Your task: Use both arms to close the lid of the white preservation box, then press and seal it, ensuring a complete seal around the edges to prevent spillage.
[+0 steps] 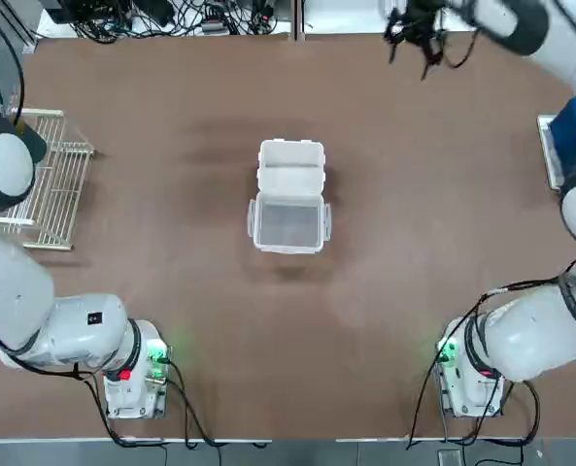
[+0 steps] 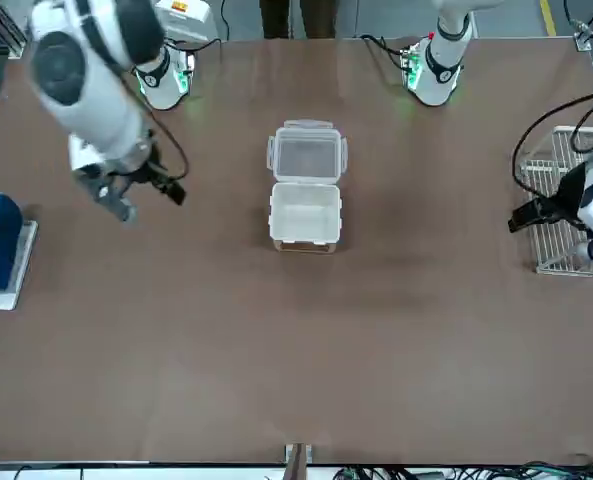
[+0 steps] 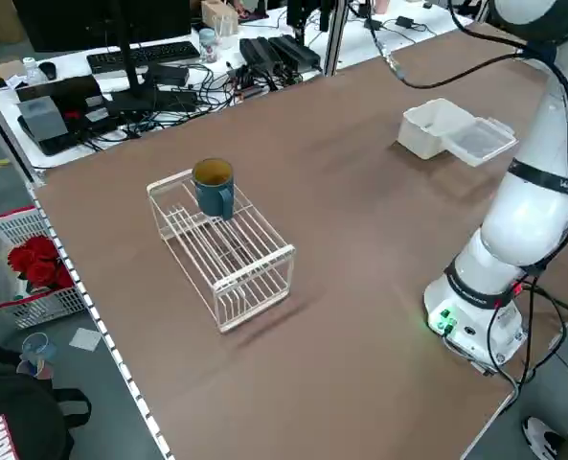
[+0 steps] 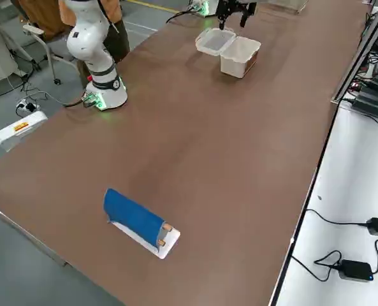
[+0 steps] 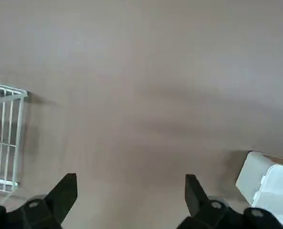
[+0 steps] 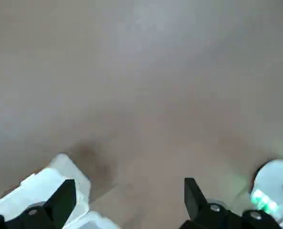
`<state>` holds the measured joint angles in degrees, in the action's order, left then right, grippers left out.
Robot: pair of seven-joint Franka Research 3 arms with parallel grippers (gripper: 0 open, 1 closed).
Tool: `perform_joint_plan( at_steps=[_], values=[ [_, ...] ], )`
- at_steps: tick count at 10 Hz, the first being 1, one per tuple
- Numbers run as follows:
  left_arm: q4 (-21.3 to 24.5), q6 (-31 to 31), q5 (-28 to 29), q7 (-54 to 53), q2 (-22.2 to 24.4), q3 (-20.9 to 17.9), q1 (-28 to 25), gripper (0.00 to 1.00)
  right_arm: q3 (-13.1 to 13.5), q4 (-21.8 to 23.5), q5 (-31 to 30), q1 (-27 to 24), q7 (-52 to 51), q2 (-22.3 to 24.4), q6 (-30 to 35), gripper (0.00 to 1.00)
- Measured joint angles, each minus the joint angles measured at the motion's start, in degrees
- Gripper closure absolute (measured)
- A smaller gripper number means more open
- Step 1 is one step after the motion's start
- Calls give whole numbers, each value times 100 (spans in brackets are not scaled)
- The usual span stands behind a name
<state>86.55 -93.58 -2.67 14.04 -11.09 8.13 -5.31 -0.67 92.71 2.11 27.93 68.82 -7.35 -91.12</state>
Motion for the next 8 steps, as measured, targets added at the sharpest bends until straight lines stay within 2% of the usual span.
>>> perform_joint_plan(
  at_steps=[2, 5, 7, 8],
  values=[
    [290, -338, 0, 308, -57, 5, 100, 0, 11, 225, 396, 644, 1568, -210, -359, 0],
    [811, -932, -6, 1247, -115, 111, 252, 5, 16, 1025, 822, 1617, 3234, -517, -1681, 0],
    [1121, -1213, -6, 1634, -142, 276, 276, 12, 31, 1226, 1078, 2342, 4018, -841, -2267, 0],
    [1236, -1243, -6, 1657, -141, 354, 272, 29, 43, 1254, 1104, 2675, 4417, -1063, -2547, 0]
  ],
)
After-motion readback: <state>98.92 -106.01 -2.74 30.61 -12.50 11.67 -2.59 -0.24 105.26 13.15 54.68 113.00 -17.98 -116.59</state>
